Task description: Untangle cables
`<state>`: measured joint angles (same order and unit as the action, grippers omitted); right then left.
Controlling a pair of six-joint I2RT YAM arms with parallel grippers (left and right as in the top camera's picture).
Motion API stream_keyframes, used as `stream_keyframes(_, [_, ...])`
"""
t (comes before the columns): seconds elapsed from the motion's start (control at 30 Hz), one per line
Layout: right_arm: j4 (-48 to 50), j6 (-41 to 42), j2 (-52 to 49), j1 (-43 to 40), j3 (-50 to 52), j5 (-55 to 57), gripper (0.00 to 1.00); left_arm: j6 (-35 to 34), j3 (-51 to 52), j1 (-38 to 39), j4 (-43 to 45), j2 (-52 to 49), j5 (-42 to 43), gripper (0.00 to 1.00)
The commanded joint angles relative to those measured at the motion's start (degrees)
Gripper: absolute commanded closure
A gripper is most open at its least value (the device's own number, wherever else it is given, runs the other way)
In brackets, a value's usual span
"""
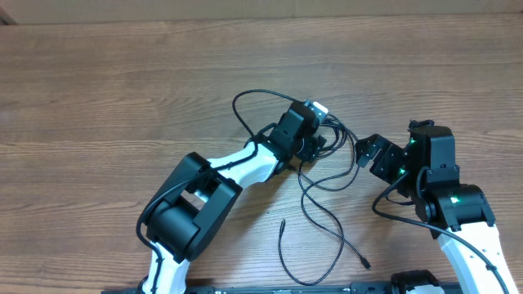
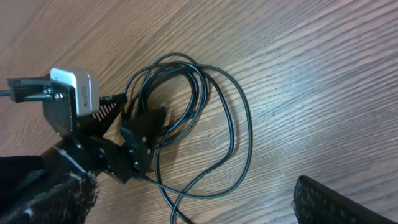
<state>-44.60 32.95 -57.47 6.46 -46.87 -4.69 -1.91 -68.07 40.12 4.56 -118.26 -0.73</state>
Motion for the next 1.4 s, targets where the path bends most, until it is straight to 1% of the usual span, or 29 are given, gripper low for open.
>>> stream_keyframes(0.0, [0.35, -0.42, 0.79, -0.09, -0.44, -0.04, 0.0, -3.72, -0.46, -0.11, 0.57, -1.36, -3.78, 0.2])
stream_keyframes(0.1, [0.33, -0.44, 0.79, -0.09, -0.44, 0.13, 0.0, -4.63, -0.46, -0.33, 0.61, -2.91, -4.61, 0.18])
stream_keyframes(0.17, [0.33, -0.44, 0.79, -0.09, -0.44, 0.13, 0.0, -6.99, -0.46, -0.42, 0.46, -3.87, -4.57, 0.17])
stream_keyframes(0.23, [0.31, -0.44, 0.79, -0.09, -0.44, 0.13, 0.0, -7.52, -0.44, -0.42, 0.46, -4.15, -4.61, 0.18])
stream_keyframes(0.27, [0.31, -0.44, 0.79, -0.09, -0.44, 0.11, 0.0, -7.52, -0.44, -0.42, 0.46, -4.15, -4.59, 0.2])
stream_keyframes(0.3, [0.31, -0.44, 0.79, -0.09, -0.44, 0.13, 0.0, -7.52, -0.46, -0.42, 0.37, -4.15, -4.57, 0.28])
stream_keyframes(0.33, [0.33, -0.44, 0.79, -0.09, -0.44, 0.13, 0.0, -7.48, -0.44, -0.39, -0.11, -4.17, -4.52, 0.43])
stream_keyframes(0.37, [0.33, -0.44, 0.79, -0.09, -0.44, 0.13, 0.0, -7.06, -0.44, -0.42, -0.46, -4.2, -3.93, 0.47])
stream_keyframes(0.43, [0.33, -0.42, 0.79, -0.09, -0.44, 0.11, 0.0, -5.95, -0.46, -0.42, -1.2, -4.22, -2.69, 0.49])
stream_keyframes(0.47, [0.33, -0.42, 0.79, -0.09, -0.44, 0.13, 0.0, -3.67, -0.46, -0.42, -1.75, -4.22, -0.72, 0.51])
stream_keyframes(0.57, [0.35, -0.42, 0.79, -0.09, -0.44, 0.13, 0.0, 1.25, -0.44, -0.39, -4.7, -4.24, 3.76, 0.5])
stream_keyframes(0.67, [0.35, -0.42, 0.79, -0.09, -0.44, 0.13, 0.0, 1.95, -0.44, -0.35, -7.91, -4.26, 4.33, 0.48])
stream_keyframes(0.77, [0.35, -0.42, 0.79, -0.09, -0.44, 0.11, 0.0, 1.97, -0.44, -0.35, -9.33, -4.26, 4.83, 0.39])
stream_keyframes(0.8, [0.35, -0.42, 0.79, -0.09, -0.44, 0.13, 0.0, 1.55, -0.44, -0.35, -9.88, -4.26, 4.83, 0.33])
stream_keyframes(0.83, [0.35, -0.42, 0.79, -0.09, -0.44, 0.13, 0.0, 1.49, -0.46, -0.35, -10.1, -4.26, 4.79, 0.3])
stream_keyframes(0.93, [0.35, -0.44, 0.79, -0.09, -0.44, 0.13, 0.0, -0.31, -0.44, -0.35, -10.27, -4.26, 4.81, 0.29])
stream_keyframes(0.97, [0.35, -0.42, 0.79, -0.09, -0.44, 0.13, 0.0, -0.96, -0.44, -0.35, -10.32, -4.26, 4.79, 0.3])
stream_keyframes(1.03, [0.35, -0.42, 0.79, -0.09, -0.44, 0.11, 0.0, -1.11, -0.44, -0.35, -10.43, -4.26, 4.83, 0.39])
stream_keyframes(1.1, [0.33, -0.42, 0.79, -0.09, -0.44, 0.11, 0.0, -1.11, -0.44, -0.35, -11.08, -4.26, 4.87, 0.51])
stream_keyframes(1.13, [0.33, -0.42, 0.79, -0.09, -0.44, 0.11, 0.0, -1.33, -0.44, -0.35, -11.69, -4.26, 4.83, 0.63])
stream_keyframes(1.17, [0.33, -0.44, 0.79, -0.09, -0.44, 0.11, 0.0, -1.51, -0.46, -0.35, -12.09, -4.26, 4.87, 0.72])
stream_keyframes(1.27, [0.31, -0.42, 0.79, -0.09, -0.44, 0.09, 0.0, -1.46, -0.46, -0.35, -12.31, -4.26, 5.27, 0.92])
stream_keyframes(1.3, [0.26, -0.42, 0.79, -0.09, -0.44, 0.09, 0.0, -1.46, -0.46, -0.35, -12.26, -4.26, 5.27, 0.96])
stream_keyframes(1.37, [0.26, -0.42, 0.79, -0.09, -0.44, 0.09, 0.0, -0.94, -1.01, -0.35, -12.57, -4.24, 5.49, 0.96])
